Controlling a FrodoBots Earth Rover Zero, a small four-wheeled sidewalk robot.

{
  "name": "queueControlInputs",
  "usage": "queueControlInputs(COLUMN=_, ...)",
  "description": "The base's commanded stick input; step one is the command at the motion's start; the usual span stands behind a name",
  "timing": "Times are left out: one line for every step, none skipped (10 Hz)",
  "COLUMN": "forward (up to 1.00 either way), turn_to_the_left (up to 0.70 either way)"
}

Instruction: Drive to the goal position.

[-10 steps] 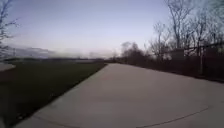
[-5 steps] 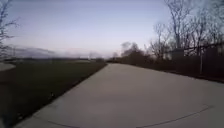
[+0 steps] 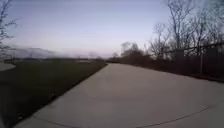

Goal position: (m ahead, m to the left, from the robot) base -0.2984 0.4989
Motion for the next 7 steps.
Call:
queueControlInputs(forward=0.00, turn_to_the_left=0.00)
queueControlInputs(forward=0.00, turn_to_the_left=0.00)
queueControlInputs(forward=0.05, turn_to_the_left=0.00)
queueControlInputs(forward=0.05, turn_to_the_left=0.00)
queueControlInputs(forward=0.03, turn_to_the_left=0.00)
queueControlInputs(forward=0.00, turn_to_the_left=0.00)
queueControlInputs(forward=0.01, turn_to_the_left=0.00)
